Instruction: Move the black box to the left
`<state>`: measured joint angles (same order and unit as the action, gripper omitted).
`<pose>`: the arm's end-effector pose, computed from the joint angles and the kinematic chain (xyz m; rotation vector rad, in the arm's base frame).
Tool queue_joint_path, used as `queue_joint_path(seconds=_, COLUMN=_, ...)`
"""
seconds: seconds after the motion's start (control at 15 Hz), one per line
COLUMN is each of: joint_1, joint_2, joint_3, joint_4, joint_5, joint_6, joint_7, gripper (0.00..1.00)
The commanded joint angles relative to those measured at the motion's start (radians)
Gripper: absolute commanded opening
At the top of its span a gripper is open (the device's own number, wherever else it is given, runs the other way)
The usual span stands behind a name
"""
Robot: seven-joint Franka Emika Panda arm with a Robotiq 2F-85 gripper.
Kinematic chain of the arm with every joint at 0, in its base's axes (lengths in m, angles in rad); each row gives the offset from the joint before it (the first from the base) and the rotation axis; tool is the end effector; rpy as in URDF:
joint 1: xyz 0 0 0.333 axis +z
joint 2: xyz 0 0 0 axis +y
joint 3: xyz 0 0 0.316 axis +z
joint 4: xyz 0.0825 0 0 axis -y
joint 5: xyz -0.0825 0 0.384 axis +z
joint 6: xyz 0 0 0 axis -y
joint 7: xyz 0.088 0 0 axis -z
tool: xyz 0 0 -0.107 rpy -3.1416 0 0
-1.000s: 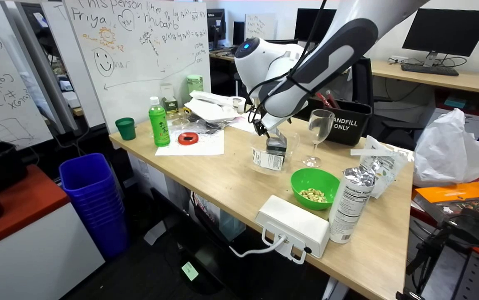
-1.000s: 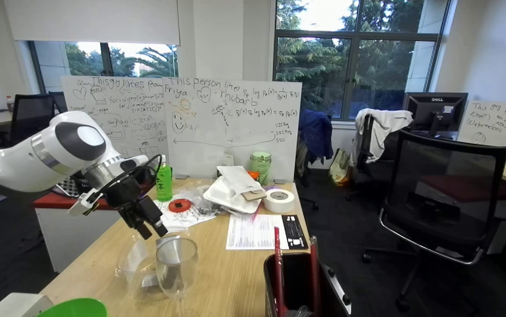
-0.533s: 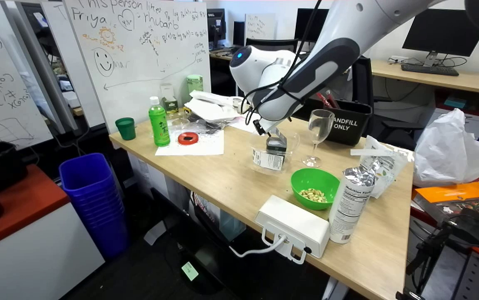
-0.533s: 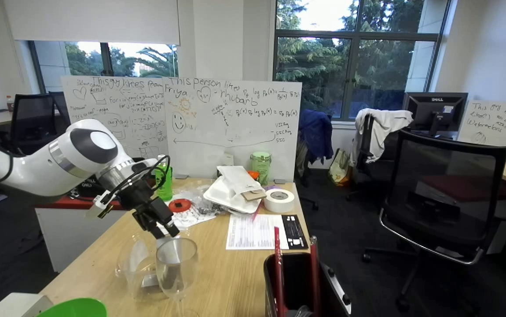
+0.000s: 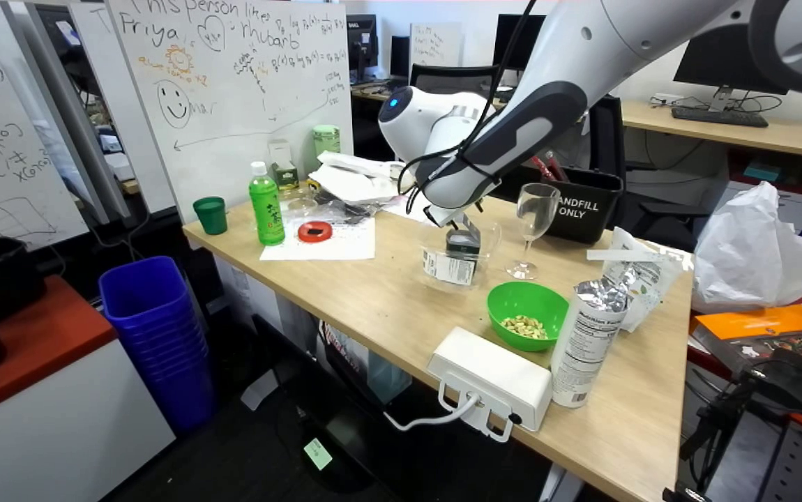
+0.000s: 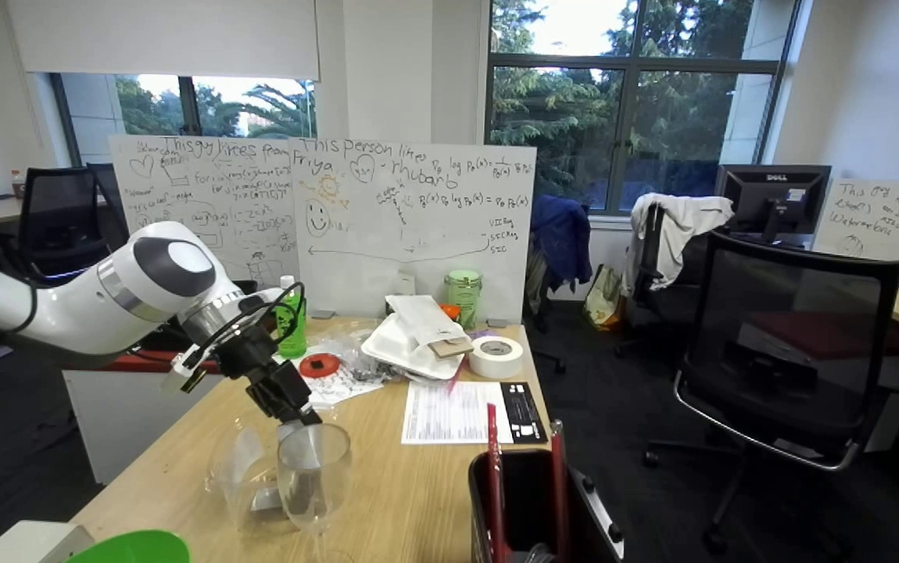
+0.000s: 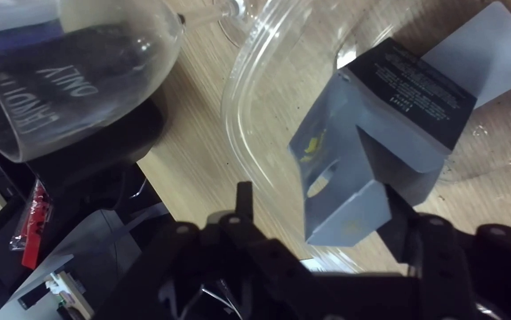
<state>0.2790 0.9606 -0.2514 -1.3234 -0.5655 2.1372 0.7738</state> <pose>0.7306 0.0382 0.1634 2.4452 -0.3763 0.1819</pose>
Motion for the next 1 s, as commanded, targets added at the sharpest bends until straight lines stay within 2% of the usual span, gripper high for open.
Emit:
queue_joint_path(seconds=0.0, joint_1=-0.008, joint_2=0.015, joint_3=0.013, joint_4=0.04, joint_5=0.04, joint_6=-0.041, joint_7=0.0, gripper=0.38)
queue_joint_path(seconds=0.27, joint_1=-0.014, joint_2=0.012, joint_3=0.019, joint_4=0.044, joint_5=0.089, joint_6=-0.064, joint_7=0.0, gripper=0.09)
queue_joint_path(seconds=0.4, joint_1=-0.02, joint_2=0.007, joint_3=0.022, joint_4=0.04, joint_5=0.121, joint_6=-0.073, joint_7=0.003, gripper=0.01)
queue_joint_path(seconds=0.93, joint_1=-0.042, joint_2=-0.055, joint_3=0.027, joint_4=-0.007, joint_5=0.204, joint_6=-0.067, joint_7=0.027, gripper=0.0)
